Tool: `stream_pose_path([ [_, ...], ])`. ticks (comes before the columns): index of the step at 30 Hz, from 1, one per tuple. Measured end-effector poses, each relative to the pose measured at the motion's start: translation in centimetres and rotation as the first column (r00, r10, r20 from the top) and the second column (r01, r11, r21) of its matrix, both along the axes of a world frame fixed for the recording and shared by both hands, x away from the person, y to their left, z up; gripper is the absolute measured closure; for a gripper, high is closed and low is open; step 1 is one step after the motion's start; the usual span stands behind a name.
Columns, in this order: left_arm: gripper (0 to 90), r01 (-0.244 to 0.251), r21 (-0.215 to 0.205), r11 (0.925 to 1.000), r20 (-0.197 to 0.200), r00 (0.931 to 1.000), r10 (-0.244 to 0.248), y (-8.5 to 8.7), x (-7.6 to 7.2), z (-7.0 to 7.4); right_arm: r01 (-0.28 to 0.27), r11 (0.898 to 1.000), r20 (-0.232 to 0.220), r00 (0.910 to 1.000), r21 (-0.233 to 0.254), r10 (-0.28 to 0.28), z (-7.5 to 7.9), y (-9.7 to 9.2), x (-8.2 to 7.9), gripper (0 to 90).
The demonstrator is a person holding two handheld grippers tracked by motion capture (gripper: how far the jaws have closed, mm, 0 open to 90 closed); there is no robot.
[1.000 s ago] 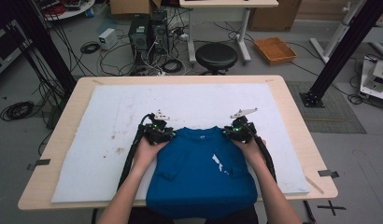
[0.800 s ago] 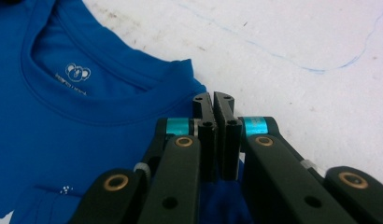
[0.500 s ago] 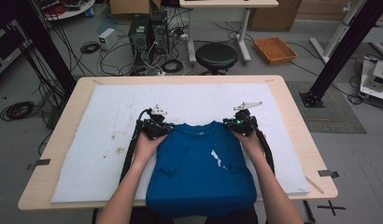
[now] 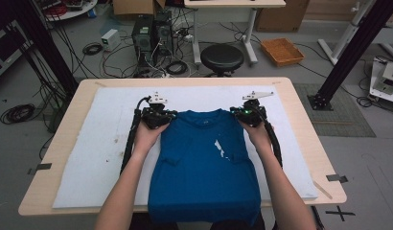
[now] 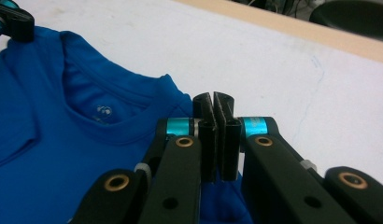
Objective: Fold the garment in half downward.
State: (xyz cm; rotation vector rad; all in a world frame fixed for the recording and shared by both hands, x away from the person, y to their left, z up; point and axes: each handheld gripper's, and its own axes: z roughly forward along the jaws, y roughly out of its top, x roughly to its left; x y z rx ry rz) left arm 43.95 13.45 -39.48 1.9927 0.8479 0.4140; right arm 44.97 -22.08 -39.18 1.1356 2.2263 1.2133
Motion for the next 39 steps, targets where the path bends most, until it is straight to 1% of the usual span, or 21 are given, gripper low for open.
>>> stream_pose_path([
  [1,88.1,0.007,-0.008,0.9999,0.009,0.9999,-0.007,0.1,-0.5,0.3,-0.004,1.0,0.016,0.9999,0.004,0.004,0.4,-0.2,-0.8,89.0],
  [3,88.1,0.026,-0.011,0.9996,0.024,0.9994,-0.026,0.3,-1.7,0.8,-0.006,1.0,0.042,0.9991,0.004,0.006,0.9,-0.4,-2.3,89.0],
  [4,88.1,0.033,-0.011,0.9994,0.04,0.9987,-0.033,0.4,-2.5,1.0,-0.012,1.0,0.054,0.9985,0.004,0.012,1.2,-0.5,-3.2,89.0],
  [5,88.1,0.041,-0.013,0.9991,0.052,0.9978,-0.04,0.5,-3.4,1.3,-0.014,1.0,0.064,0.9979,0.005,0.014,1.4,-0.6,-4.0,89.0],
  [6,88.1,0.048,-0.013,0.9987,0.059,0.9971,-0.048,0.6,-3.9,1.4,-0.021,1.0,0.082,0.9965,0.009,0.02,1.6,-0.8,-5.2,89.0],
  [8,88.0,0.064,0.002,0.9979,0.078,0.9949,-0.064,0.7,-5.5,1.7,-0.028,0.999,0.097,0.995,0.016,0.026,1.9,-1.0,-6.7,89.0],
  [9,88.0,0.07,0.0,0.9976,0.083,0.9941,-0.069,0.7,-6.0,1.7,-0.036,0.999,0.107,0.9937,0.016,0.034,1.9,-1.1,-7.8,89.0],
  [12,88.0,0.094,0.007,0.9955,0.092,0.9913,-0.094,0.5,-7.8,1.7,-0.043,0.999,0.129,0.9907,-0.006,0.044,1.7,-1.2,-9.8,88.9],
  [13,88.0,0.105,0.008,0.9945,0.096,0.9898,-0.105,0.4,-8.5,1.7,-0.042,0.999,0.128,0.9908,-0.01,0.043,1.5,-1.3,-10.4,88.9],
  [14,88.0,0.114,0.009,0.9935,0.101,0.9884,-0.114,0.4,-9.0,1.6,-0.044,0.999,0.135,0.9898,-0.014,0.045,1.3,-1.4,-11.2,89.0],
  [15,88.0,0.121,0.007,0.9926,0.104,0.9872,-0.121,0.3,-9.6,1.5,-0.047,0.999,0.138,0.9892,-0.019,0.049,1.2,-1.5,-11.6,88.9],
  [19,88.0,0.154,0.031,0.9876,0.105,0.9821,-0.156,-0.1,-11.9,0.8,-0.054,0.998,0.14,0.9885,-0.016,0.056,0.6,-2.1,-13.8,88.9],
  [20,87.9,0.158,0.036,0.9869,0.104,0.9815,-0.16,-0.1,-12.2,0.7,-0.06,0.998,0.14,0.9882,-0.015,0.061,0.5,-2.2,-14.4,88.9],
  [23,88.0,0.173,0.041,0.984,0.108,0.9783,-0.177,-0.1,-13.4,0.3,-0.063,0.998,0.138,0.9882,-0.021,0.065,0.1,-2.4,-15.7,88.9],
  [25,87.9,0.185,0.055,0.9812,0.11,0.9756,-0.19,-0.2,-14.2,0.0,-0.069,0.997,0.14,0.9875,-0.02,0.071,-0.1,-2.5,-16.6,88.9],
  [28,87.9,0.196,0.063,0.9785,0.107,0.9735,-0.202,-0.2,-15.1,-0.4,-0.079,0.997,0.141,0.9866,-0.027,0.082,-0.4,-2.6,-17.8,88.8],
  [30,87.9,0.194,0.077,0.978,0.112,0.9731,-0.202,-0.2,-15.7,-0.7,-0.077,0.996,0.141,0.9865,-0.042,0.082,-0.7,-2.6,-18.5,90.0],
  [31,87.9,0.195,0.081,0.9774,0.112,0.9726,-0.204,-0.2,-16.0,-0.9,-0.077,0.996,0.138,0.987,-0.041,0.082,-0.8,-2.6,-18.8,90.0],
  [34,87.9,0.205,0.088,0.9747,0.104,0.9712,-0.214,-0.3,-16.6,-1.4,-0.078,0.995,0.133,0.9874,-0.057,0.085,-1.2,-2.7,-19.4,90.0],
  [38,87.8,0.224,0.11,0.9684,0.094,0.9677,-0.234,-0.6,-17.2,-2.2,-0.078,0.995,0.114,0.9898,-0.063,0.085,-2.0,-3.1,-19.9,90.0],
  [39,87.8,0.229,0.112,0.967,0.085,0.9673,-0.239,-0.6,-17.2,-2.5,-0.08,0.995,0.103,0.991,-0.061,0.085,-2.2,-3.1,-19.9,90.0],
])
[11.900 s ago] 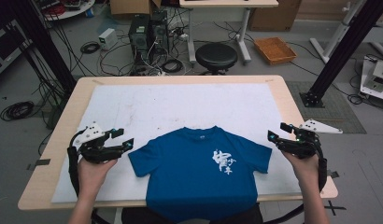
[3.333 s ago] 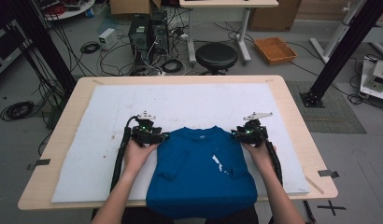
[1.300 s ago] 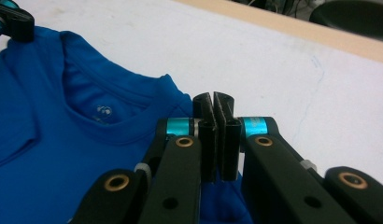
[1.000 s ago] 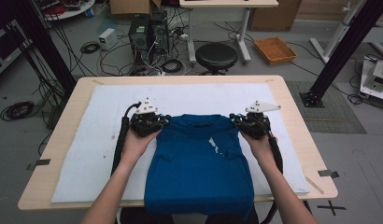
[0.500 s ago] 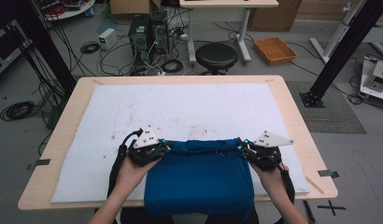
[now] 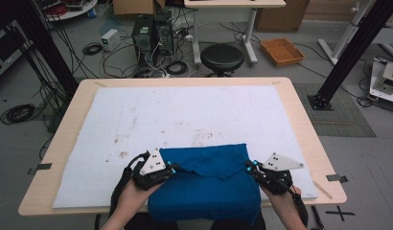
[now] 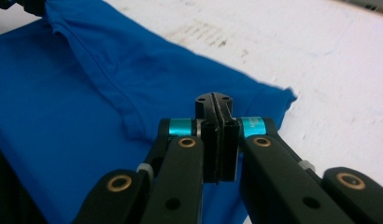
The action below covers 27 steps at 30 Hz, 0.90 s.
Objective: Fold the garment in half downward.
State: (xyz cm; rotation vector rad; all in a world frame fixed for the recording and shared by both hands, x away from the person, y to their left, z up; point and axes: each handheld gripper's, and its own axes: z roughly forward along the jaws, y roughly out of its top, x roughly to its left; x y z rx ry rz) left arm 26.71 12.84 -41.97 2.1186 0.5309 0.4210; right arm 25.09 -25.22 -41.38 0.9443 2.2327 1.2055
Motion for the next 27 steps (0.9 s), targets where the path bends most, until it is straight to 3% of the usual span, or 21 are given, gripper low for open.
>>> stream_pose_path([
  [2,87.8,-0.003,0.002,1.0,-0.003,1.0,0.003,0.0,0.0,-0.3,-0.004,1.0,-0.007,1.0,0.004,0.004,-0.3,-0.1,-0.1,90.0],
  [4,87.7,-0.008,-0.001,1.0,-0.007,0.9999,0.008,0.2,0.1,-0.5,-0.042,0.999,-0.012,0.999,0.012,0.042,-0.6,0.1,0.1,84.5],
  [8,87.7,-0.015,-0.009,0.9999,-0.012,0.9998,0.015,0.3,0.3,-0.7,-0.11,0.994,-0.037,0.9933,-0.026,0.109,-1.5,1.7,0.5,74.8],
  [11,87.5,-0.013,-0.006,0.9999,-0.013,0.9998,0.012,0.3,0.4,-0.6,-0.133,0.988,-0.055,0.9901,-0.082,0.129,-2.3,3.1,1.1,74.7],
  [13,87.4,-0.011,-0.007,0.9999,-0.015,0.9998,0.011,0.3,0.4,-0.7,-0.136,0.984,-0.092,0.9878,-0.112,0.126,-2.9,3.9,1.6,74.9],
  [15,87.4,-0.009,-0.007,0.9999,-0.018,0.9998,0.008,0.3,0.4,-0.7,-0.133,0.982,-0.117,0.9861,-0.132,0.118,-3.4,4.3,2.1,84.8],
  [16,87.4,-0.005,-0.003,1.0,-0.017,0.9998,0.005,0.4,0.4,-0.7,-0.142,0.982,-0.121,0.9846,-0.128,0.127,-3.4,4.3,2.2,89.7],
  [20,87.3,-0.001,-0.003,1.0,-0.012,0.9999,0.001,0.6,0.3,-0.7,-0.13,0.985,-0.128,0.985,-0.114,0.116,-2.9,3.9,1.8,90.0],
  [23,87.2,0.007,-0.003,1.0,-0.012,0.9999,-0.007,0.7,0.0,-0.6,-0.13,0.989,-0.135,0.9837,-0.075,0.119,-2.3,3.3,1.3,90.0],
  [27,86.1,0.031,0.036,0.9989,-0.009,0.9995,-0.03,0.7,-0.7,-0.8,-0.137,0.988,-0.138,0.9822,-0.064,0.127,-1.9,2.8,0.1,90.0],
])
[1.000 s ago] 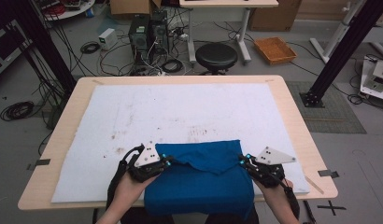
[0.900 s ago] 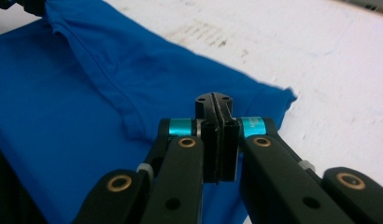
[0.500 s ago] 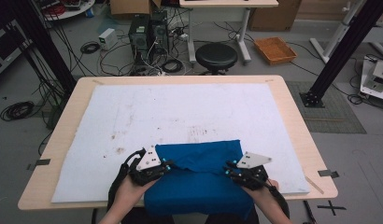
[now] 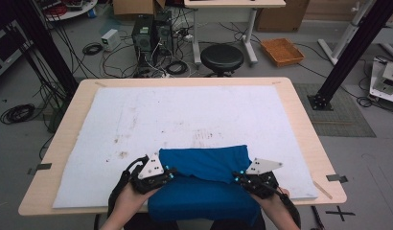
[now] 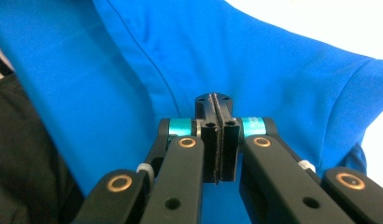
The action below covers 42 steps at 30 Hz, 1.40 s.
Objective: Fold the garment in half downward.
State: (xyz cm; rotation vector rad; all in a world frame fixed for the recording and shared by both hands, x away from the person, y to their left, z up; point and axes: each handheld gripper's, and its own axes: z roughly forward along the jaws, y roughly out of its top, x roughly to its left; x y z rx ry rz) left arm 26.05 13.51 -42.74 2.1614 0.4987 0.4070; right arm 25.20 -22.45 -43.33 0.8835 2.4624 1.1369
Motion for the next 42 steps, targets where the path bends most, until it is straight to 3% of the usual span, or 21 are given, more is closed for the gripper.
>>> stream_pose_path([
  [3,84.2,0.02,0.02,0.9996,-0.009,0.9998,-0.02,0.1,-0.8,-0.4,-0.015,1.0,-0.025,0.9996,-0.001,0.015,-0.3,-0.3,-0.6,90.0],
  [8,77.7,0.045,0.037,0.9983,-0.031,0.9985,-0.044,0.6,-1.6,-0.5,-0.026,0.999,-0.011,0.9996,0.02,0.026,0.2,-0.9,-1.3,81.8],
  [11,73.9,0.018,0.013,0.9998,-0.025,0.9995,-0.018,0.8,-1.4,-0.1,0.04,0.998,0.011,0.9991,0.044,-0.041,0.8,-1.9,-0.6,70.6],
  [14,68.9,-0.051,-0.008,0.9987,-0.008,0.9987,0.051,1.2,0.1,0.4,0.151,0.985,0.018,0.9881,0.081,-0.153,1.2,-3.2,1.2,62.4],
  [15,67.1,-0.087,-0.028,0.9958,-0.013,0.9961,0.087,1.3,0.8,0.5,0.191,0.978,0.033,0.9804,0.089,-0.194,1.2,-3.6,2.1,56.8],
  [16,65.2,-0.122,-0.053,0.9911,-0.023,0.9924,0.121,1.5,1.7,0.6,0.233,0.966,0.018,0.9715,0.108,-0.236,1.2,-3.9,2.9,55.8],
  [18,60.8,-0.194,-0.096,0.9763,-0.035,0.9809,0.191,1.8,3.6,0.6,0.282,0.944,-0.022,0.9589,0.17,-0.283,1.2,-4.4,4.6,50.1],
  [19,59.1,-0.224,-0.101,0.9693,-0.043,0.9744,0.221,2.0,4.5,0.5,0.304,0.936,-0.028,0.9523,0.176,-0.304,1.1,-4.3,5.4,49.7],
  [20,58.5,-0.255,-0.1,0.9619,-0.062,0.9665,0.249,2.0,5.6,0.3,0.317,0.934,-0.029,0.9481,0.167,-0.317,1.0,-4.2,6.0,53.5],
  [22,58.5,-0.298,-0.075,0.9516,-0.101,0.9517,0.29,2.1,6.8,-0.4,0.306,0.939,-0.057,0.9521,0.158,-0.3,0.4,-3.9,7.2,66.9],
  [23,59.0,-0.303,-0.061,0.9512,-0.111,0.9491,0.295,2.1,6.9,-0.6,0.303,0.944,-0.064,0.9528,0.133,-0.297,0.0,-3.8,7.5,72.7],
  [25,60.1,-0.319,0.0,0.9476,-0.135,0.9389,0.317,2.1,7.1,-1.3,0.303,0.947,-0.055,0.9528,0.104,-0.298,-0.5,-3.9,7.6,75.9],
  [29,62.2,-0.335,-0.022,0.9418,-0.138,0.934,0.329,2.7,6.7,-1.6,0.328,0.939,-0.057,0.9446,0.109,-0.323,-0.7,-4.9,7.3,70.2],
  [32,59.7,-0.364,-0.072,0.9286,-0.121,0.9274,0.354,3.2,6.8,-1.0,0.361,0.92,-0.057,0.9324,0.153,-0.357,0.0,-5.5,7.4,60.9],
  [34,57.3,-0.369,-0.099,0.9241,-0.138,0.9247,0.355,3.3,7.1,-0.8,0.37,0.909,-0.07,0.9289,0.191,-0.364,0.3,-5.6,7.7,57.2],
  [36,54.0,-0.361,-0.063,0.9303,-0.173,0.922,0.347,3.1,7.6,-1.0,0.368,0.909,-0.091,0.9299,0.198,-0.356,0.2,-5.2,8.2,52.3],
  [39,53.6,-0.367,-0.018,0.9301,-0.193,0.914,0.357,2.7,7.8,-1.5,0.355,0.919,-0.176,0.9291,0.173,-0.325,-0.9,-4.5,9.2,50.2],
  [41,55.6,-0.364,-0.014,0.9313,-0.224,0.9089,0.352,2.7,7.8,-1.9,0.333,0.932,-0.199,0.9321,0.143,-0.303,-1.5,-4.1,9.4,59.6],
  [42,61.7,-0.351,-0.031,0.936,-0.23,0.9139,0.335,2.7,7.6,-2.0,0.315,0.939,-0.206,0.9363,0.137,-0.284,-1.8,-4.0,9.3,67.1],
])
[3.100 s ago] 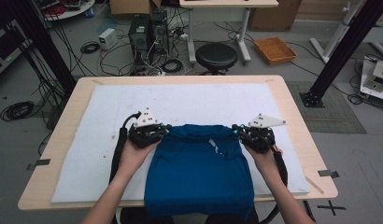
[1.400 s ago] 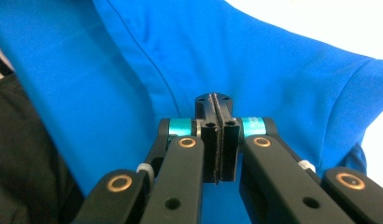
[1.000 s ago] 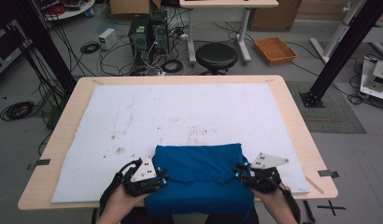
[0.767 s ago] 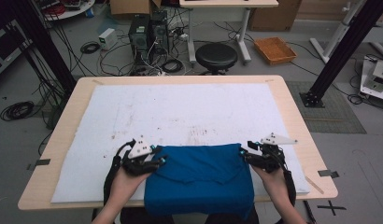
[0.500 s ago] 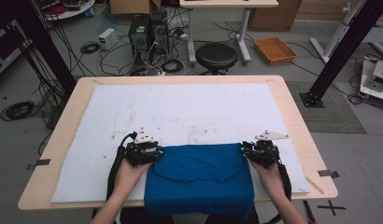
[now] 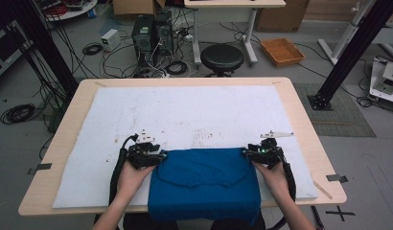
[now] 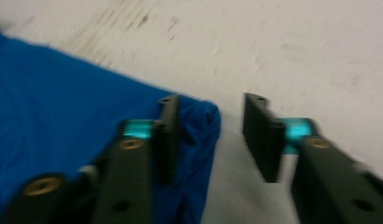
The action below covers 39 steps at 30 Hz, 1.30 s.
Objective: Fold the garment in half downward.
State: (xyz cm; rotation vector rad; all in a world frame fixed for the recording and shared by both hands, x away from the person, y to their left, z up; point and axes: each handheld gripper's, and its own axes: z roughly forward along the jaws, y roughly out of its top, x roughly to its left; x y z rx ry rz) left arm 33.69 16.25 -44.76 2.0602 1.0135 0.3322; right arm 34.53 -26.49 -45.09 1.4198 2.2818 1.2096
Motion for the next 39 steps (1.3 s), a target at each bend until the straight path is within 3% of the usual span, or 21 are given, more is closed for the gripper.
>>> stream_pose_path([
  [2,73.6,0.014,-0.036,0.9992,-0.009,0.9999,-0.014,0.0,-0.2,-0.2,-0.029,1.0,0.015,0.9995,-0.007,0.029,0.1,0.1,-0.3,80.4],
  [3,77.9,0.018,-0.033,0.9993,-0.005,0.9998,-0.018,0.0,-0.3,-0.2,-0.033,0.999,0.01,0.9994,-0.013,0.033,0.1,0.2,-0.4,82.4],
  [6,83.8,0.019,-0.036,0.9992,-0.004,0.9998,-0.019,0.0,-0.3,-0.1,-0.033,0.999,0.011,0.9994,-0.013,0.033,0.2,0.1,-0.5,84.5],
  [10,84.9,0.021,-0.033,0.9992,0.007,0.9998,-0.021,0.4,1.0,0.1,-0.006,1.0,0.054,0.9985,-0.011,0.006,0.8,-0.1,0.0,85.0],
  [13,84.9,0.029,0.015,0.9995,0.025,0.9993,-0.029,0.4,3.0,0.7,0.004,1.0,0.076,0.9971,-0.023,-0.002,1.4,0.1,1.3,85.0],
  [18,84.9,0.005,0.012,0.9999,0.048,0.9988,-0.006,0.5,6.6,1.8,0.018,0.999,0.098,0.9951,-0.028,-0.015,2.2,0.5,4.6,85.0],
  [23,84.8,-0.03,0.005,0.9995,0.071,0.997,0.029,0.8,9.3,2.0,0.044,0.999,0.102,0.9939,-0.031,-0.041,2.5,0.6,7.7,85.0],
  [26,84.7,-0.03,0.043,0.9986,0.054,0.9982,0.028,0.4,10.5,2.0,0.052,0.998,0.101,0.9938,-0.046,-0.047,2.2,0.8,9.1,85.0],
  [27,84.7,-0.034,0.047,0.9983,0.067,0.9973,0.031,0.3,10.8,1.9,0.056,0.997,0.1,0.9938,-0.055,-0.05,2.1,1.0,9.5,85.0],
  [28,84.8,-0.043,0.045,0.9981,0.077,0.9962,0.04,0.3,10.9,1.7,0.067,0.996,0.089,0.9942,-0.062,-0.061,2.0,1.1,9.8,85.0],
  [31,84.3,-0.054,0.056,0.997,0.04,0.9979,0.051,0.2,11.3,1.2,0.075,0.995,0.086,0.9939,-0.067,-0.069,1.9,1.5,10.3,84.8],
  [32,82.3,-0.07,0.054,0.9961,0.041,0.9969,0.067,0.2,11.3,1.2,0.075,0.995,0.085,0.9939,-0.067,-0.069,1.9,1.5,10.3,83.1],
  [33,73.9,-0.091,0.055,0.9943,0.044,0.9951,0.089,0.3,11.1,1.3,0.08,0.994,0.088,0.9935,-0.075,-0.073,1.9,1.6,10.3,78.5],
  [34,65.6,-0.102,0.054,0.9933,0.046,0.994,0.1,0.5,10.9,1.5,0.082,0.993,0.099,0.9924,-0.089,-0.074,2.0,1.6,10.2,76.1],
  [37,60.4,-0.132,0.026,0.9909,0.082,0.9882,0.13,1.1,9.4,2.2,0.095,0.991,0.122,0.989,-0.093,-0.083,2.5,1.4,9.2,67.8],
  [39,59.2,-0.149,-0.025,0.9886,0.083,0.9852,0.15,1.6,8.1,2.6,0.102,0.992,0.137,0.9863,-0.072,-0.092,2.9,1.0,8.3,66.3],
])
